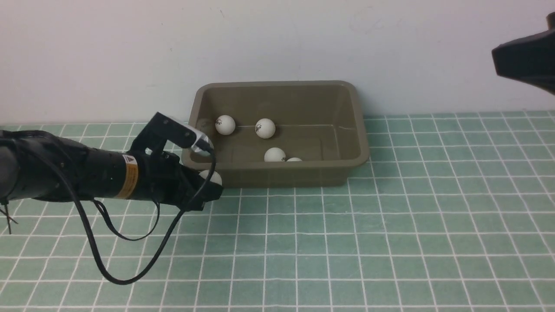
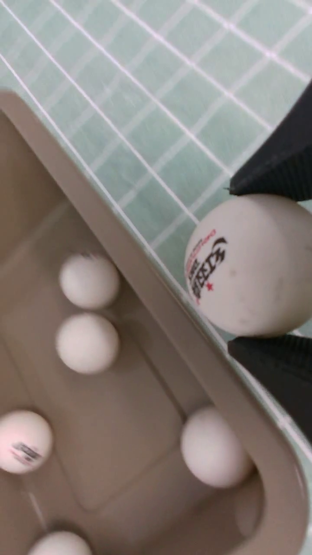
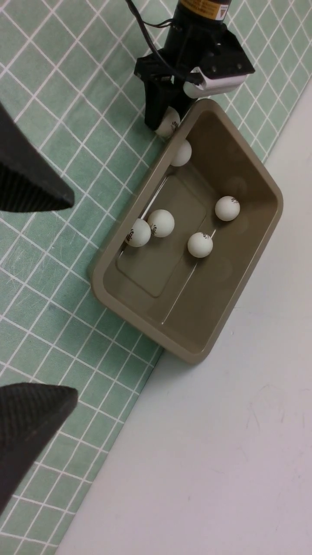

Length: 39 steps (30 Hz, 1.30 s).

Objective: Put the table tennis balls in the box on the green coffee tablecloth.
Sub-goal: 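Drop the ball into the bin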

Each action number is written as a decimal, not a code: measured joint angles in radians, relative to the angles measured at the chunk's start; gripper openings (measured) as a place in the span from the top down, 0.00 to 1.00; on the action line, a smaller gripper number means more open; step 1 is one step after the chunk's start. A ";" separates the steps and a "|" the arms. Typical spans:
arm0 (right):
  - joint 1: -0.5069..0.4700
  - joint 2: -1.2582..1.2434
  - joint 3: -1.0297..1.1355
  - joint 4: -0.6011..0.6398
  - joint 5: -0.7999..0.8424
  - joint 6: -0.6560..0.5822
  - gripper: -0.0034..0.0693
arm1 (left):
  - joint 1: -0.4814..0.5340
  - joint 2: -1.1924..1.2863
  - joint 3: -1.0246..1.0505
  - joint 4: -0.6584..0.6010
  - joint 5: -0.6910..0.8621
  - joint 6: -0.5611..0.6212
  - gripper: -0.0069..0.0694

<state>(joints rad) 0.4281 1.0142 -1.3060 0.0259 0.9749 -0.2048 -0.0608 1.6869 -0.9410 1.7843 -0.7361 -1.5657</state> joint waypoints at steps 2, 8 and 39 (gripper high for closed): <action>0.000 0.000 0.000 0.000 0.000 0.000 0.29 | 0.000 -0.026 0.000 0.003 -0.028 -0.028 0.45; 0.000 0.000 0.000 0.000 0.000 0.000 0.29 | 0.000 -0.097 0.000 0.003 -0.067 -0.047 0.45; 0.000 0.000 0.000 0.000 -0.005 0.000 0.29 | -0.009 0.284 -0.352 -0.047 0.051 0.095 0.38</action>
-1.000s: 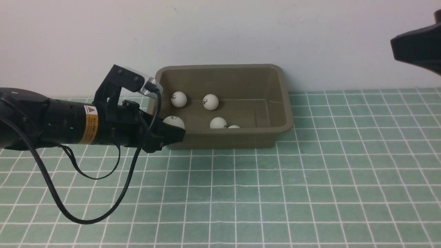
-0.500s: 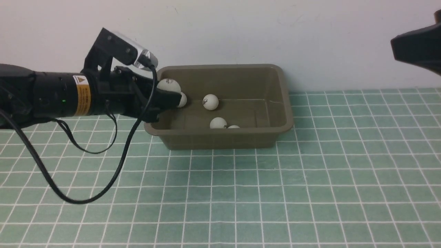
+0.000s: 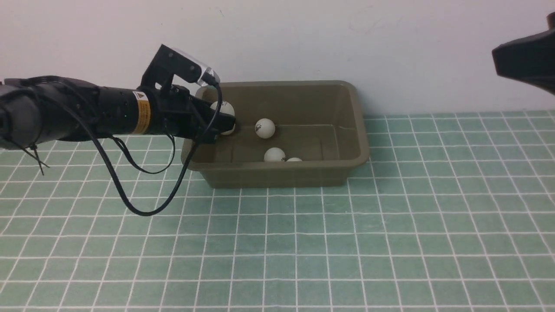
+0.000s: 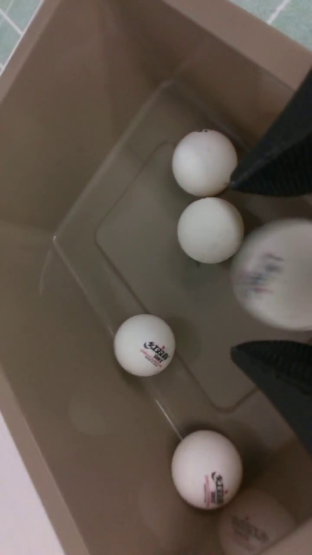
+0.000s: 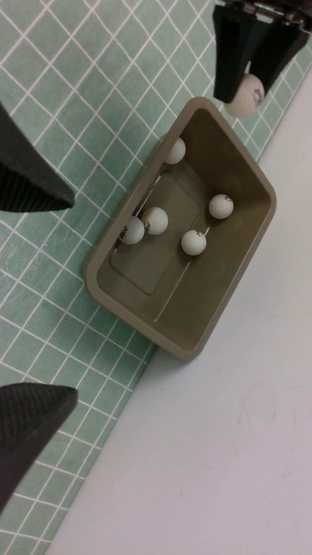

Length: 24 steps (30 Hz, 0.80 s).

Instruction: Put the table tennis balls in the box on the green coffee tablecloth.

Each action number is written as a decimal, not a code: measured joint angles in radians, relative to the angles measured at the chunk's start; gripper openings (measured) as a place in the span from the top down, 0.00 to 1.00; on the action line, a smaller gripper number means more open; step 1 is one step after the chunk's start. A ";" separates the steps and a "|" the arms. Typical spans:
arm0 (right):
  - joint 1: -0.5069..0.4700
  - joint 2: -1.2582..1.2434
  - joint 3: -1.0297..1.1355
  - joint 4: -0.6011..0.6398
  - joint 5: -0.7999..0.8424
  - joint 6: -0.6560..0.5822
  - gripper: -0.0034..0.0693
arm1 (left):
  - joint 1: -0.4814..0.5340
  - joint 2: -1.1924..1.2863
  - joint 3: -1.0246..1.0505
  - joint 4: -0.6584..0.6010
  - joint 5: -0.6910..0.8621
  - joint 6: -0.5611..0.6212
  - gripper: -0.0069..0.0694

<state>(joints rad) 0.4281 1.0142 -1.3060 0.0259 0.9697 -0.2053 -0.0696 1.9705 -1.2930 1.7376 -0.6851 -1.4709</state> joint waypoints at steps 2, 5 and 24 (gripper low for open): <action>0.000 0.000 0.000 -0.001 -0.011 -0.003 0.29 | -0.001 -0.020 0.000 0.014 0.006 -0.033 0.36; 0.000 0.000 0.000 -0.003 -0.025 -0.014 0.29 | -0.001 -0.074 0.000 0.042 0.010 -0.063 0.37; 0.000 -0.251 0.016 0.087 0.003 -0.058 0.29 | -0.002 -0.391 0.000 0.049 -0.309 -0.331 0.39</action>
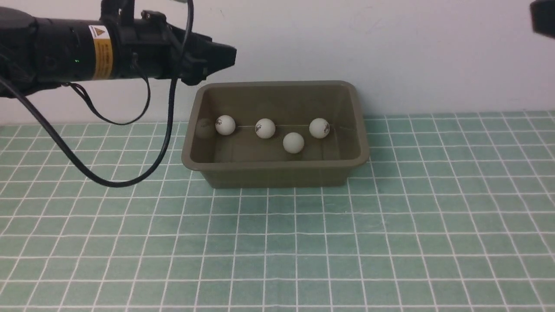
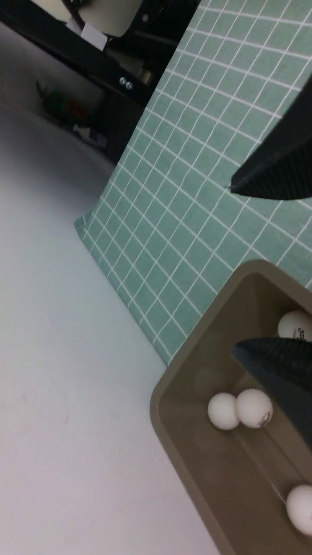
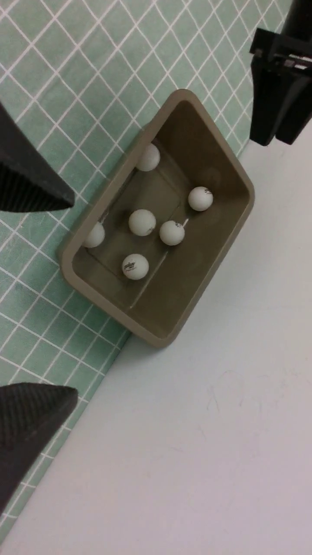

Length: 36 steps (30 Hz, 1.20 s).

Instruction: Put the table tennis balls in the box on the green coffee tablecloth.

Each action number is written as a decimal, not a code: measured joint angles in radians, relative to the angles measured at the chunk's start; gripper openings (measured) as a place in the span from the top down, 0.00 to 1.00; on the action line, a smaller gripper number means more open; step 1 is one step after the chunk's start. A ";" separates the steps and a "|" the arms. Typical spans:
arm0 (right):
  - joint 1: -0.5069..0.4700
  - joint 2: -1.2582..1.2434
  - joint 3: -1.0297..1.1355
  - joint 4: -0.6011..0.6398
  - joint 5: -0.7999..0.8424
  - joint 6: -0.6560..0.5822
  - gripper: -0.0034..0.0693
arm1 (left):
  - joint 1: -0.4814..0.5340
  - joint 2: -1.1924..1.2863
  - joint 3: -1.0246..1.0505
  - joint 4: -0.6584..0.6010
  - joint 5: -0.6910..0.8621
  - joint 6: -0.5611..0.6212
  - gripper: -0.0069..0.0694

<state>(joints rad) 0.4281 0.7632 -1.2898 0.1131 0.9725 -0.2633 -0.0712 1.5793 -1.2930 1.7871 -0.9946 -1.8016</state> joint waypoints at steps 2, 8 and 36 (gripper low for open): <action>0.000 -0.049 0.050 0.022 -0.006 -0.034 0.29 | 0.000 0.000 0.000 0.000 -0.007 -0.003 0.39; 0.000 -0.238 0.417 0.085 -0.185 -0.145 0.29 | 0.000 -0.001 0.000 0.000 0.001 -0.006 0.39; 0.000 -0.399 1.019 0.203 -0.901 -0.142 0.29 | 0.000 -0.001 0.000 0.000 -0.003 -0.006 0.39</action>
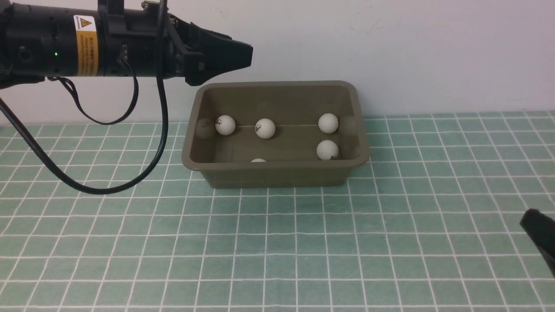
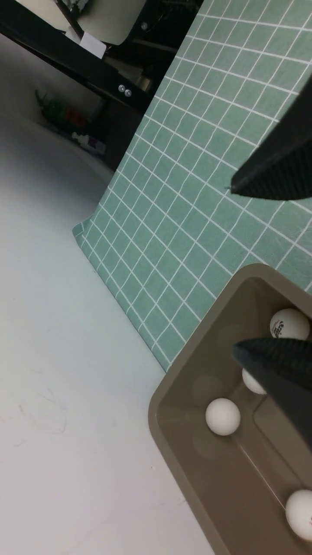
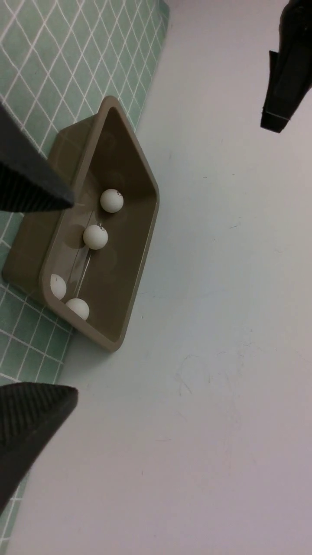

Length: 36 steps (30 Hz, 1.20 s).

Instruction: Put the table tennis balls in the box on the green coffee tablecloth.

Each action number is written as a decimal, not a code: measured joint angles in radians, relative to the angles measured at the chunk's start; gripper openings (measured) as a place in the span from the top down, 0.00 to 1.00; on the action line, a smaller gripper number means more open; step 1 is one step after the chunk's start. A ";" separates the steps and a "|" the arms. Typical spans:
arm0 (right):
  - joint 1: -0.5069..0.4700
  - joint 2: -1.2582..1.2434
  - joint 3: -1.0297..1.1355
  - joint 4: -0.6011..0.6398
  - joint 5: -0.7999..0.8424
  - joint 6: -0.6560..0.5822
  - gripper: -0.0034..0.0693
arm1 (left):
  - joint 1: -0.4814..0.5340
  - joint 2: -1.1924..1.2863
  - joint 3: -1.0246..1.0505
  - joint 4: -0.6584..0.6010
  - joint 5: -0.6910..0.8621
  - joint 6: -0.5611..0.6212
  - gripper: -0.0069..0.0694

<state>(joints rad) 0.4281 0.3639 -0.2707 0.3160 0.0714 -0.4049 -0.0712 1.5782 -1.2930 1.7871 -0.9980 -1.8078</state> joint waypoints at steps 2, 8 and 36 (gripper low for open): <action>0.000 0.000 0.000 0.000 0.007 0.000 0.29 | 0.000 0.000 0.000 0.000 0.000 0.000 0.39; 0.000 0.000 0.000 0.000 0.007 0.000 0.29 | 0.000 0.000 0.000 0.000 0.000 0.000 0.39; -0.397 -0.054 0.054 -0.195 0.016 0.000 0.29 | 0.000 0.000 0.000 0.000 0.007 0.000 0.39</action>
<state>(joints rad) 0.0307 0.3094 -0.2171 0.1211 0.0875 -0.4049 -0.0712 1.5782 -1.2930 1.7871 -0.9907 -1.8078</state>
